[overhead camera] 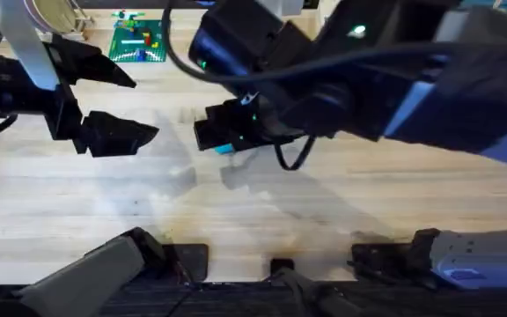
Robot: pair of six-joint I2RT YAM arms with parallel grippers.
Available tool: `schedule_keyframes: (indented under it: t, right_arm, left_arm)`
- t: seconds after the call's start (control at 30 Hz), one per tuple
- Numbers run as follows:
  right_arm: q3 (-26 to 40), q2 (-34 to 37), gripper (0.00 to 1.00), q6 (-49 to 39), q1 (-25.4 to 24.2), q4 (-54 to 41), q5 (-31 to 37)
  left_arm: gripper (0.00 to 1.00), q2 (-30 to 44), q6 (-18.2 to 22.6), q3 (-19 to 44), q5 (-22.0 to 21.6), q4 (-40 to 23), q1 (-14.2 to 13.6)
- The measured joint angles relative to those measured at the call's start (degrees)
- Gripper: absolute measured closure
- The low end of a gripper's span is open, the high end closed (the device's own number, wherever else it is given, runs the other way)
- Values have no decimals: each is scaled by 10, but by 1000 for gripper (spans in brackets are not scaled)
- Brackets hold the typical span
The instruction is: Unzip the bag, pick up the pens from the table one at a time and place them inside, then zip the bag closed.
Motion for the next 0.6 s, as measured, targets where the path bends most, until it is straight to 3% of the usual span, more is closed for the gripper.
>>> schedule_keyframes:
  t: [0.6]
  right_arm:
    - [0, 46, 7, 34, 5, 40, 35]
  left_arm:
    - [7, 0, 4, 0, 0, 0, 0]
